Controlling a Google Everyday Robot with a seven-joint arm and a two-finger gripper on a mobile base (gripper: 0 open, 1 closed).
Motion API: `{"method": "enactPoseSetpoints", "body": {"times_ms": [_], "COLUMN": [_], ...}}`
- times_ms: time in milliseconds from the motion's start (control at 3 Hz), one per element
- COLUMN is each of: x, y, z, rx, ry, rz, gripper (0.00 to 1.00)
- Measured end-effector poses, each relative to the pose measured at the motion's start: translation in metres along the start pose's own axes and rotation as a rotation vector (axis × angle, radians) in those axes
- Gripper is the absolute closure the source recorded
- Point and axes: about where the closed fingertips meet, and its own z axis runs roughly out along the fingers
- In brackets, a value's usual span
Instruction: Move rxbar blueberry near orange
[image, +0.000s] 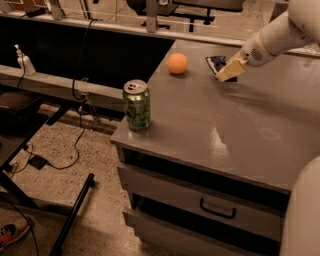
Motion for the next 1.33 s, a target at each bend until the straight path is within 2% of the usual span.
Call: {"method": "enactPoseSetpoints", "body": {"times_ms": [667, 1000, 1333], "x": [-0.021, -0.024, -0.024], "y": [0.008, 0.01, 0.012], "z": [0.036, 0.045, 0.049], "rx": [-0.049, -0.059, -0.064], "ry": [-0.026, -0.026, -0.024], "rz": [-0.035, -0.039, -0.039], "gripper": [1.0, 0.88, 0.64]}}
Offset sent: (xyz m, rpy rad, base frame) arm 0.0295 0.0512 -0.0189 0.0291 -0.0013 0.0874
